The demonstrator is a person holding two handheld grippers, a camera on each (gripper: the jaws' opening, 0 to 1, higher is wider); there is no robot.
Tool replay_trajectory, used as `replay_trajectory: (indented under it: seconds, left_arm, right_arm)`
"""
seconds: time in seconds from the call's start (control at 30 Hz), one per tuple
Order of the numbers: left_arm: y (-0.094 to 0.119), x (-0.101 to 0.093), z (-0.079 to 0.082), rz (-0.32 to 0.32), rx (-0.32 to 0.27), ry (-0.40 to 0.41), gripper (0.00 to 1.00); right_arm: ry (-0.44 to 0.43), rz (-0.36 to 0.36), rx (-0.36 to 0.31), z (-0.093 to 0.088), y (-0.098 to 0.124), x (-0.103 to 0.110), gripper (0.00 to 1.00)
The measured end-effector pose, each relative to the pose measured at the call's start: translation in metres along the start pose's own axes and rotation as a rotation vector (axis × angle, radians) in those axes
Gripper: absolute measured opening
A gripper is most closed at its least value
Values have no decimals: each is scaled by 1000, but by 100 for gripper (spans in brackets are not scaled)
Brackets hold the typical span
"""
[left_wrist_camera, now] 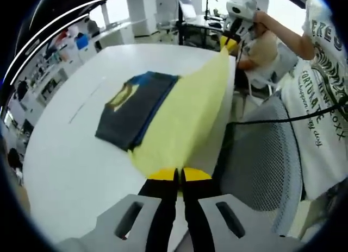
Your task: Fold the garment on the visible template until the final outline fits inside the template.
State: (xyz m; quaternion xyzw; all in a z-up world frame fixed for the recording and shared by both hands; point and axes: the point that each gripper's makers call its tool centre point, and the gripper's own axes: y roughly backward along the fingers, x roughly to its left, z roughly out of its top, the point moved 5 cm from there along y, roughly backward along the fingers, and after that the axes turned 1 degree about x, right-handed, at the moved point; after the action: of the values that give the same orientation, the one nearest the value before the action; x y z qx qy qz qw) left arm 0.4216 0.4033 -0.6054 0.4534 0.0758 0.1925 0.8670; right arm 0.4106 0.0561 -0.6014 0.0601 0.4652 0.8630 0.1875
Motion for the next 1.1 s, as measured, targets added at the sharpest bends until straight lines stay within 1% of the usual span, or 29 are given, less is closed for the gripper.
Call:
replay_trajectory:
  seconds: [0.1,0.17,0.23,0.4,0.5,0.7,0.87,0.97,1.0,1.1]
  left_arm:
    - [0,4,4,14,2,-21,0]
    - [-1,9,6,19,1,-33,0]
    - [-2,15,10,36,-3,-38,0]
    - [-2,28,15,63,-18,-35,0]
    - [-1,35,21,83,-28,-67,0]
    - [-5,52,30,114,-35,-79,0]
    - [-6,64,35,127,-52,-70,0]
    - [-7,72,40,156,-56,-77,0]
    - [-8,74,41,167,-57,-82,0]
    - [-10,83,44,188,-59,-83,0]
  right_arm:
    - [3,-8,1,1,-1,-3,0]
    - [10,-26,2,2,-2,-8,0]
    - [23,-68,-5,5,-2,-15,0]
    - [31,-109,-16,10,-4,-27,0]
    - [35,-138,-10,12,-6,-35,0]
    - [52,-170,-7,13,-10,-50,0]
    - [49,-206,-24,14,-12,-66,0]
    - [53,-235,-39,17,-14,-74,0]
    - [60,-266,-49,20,-14,-81,0]
    - [63,-292,-61,23,-16,-89,0]
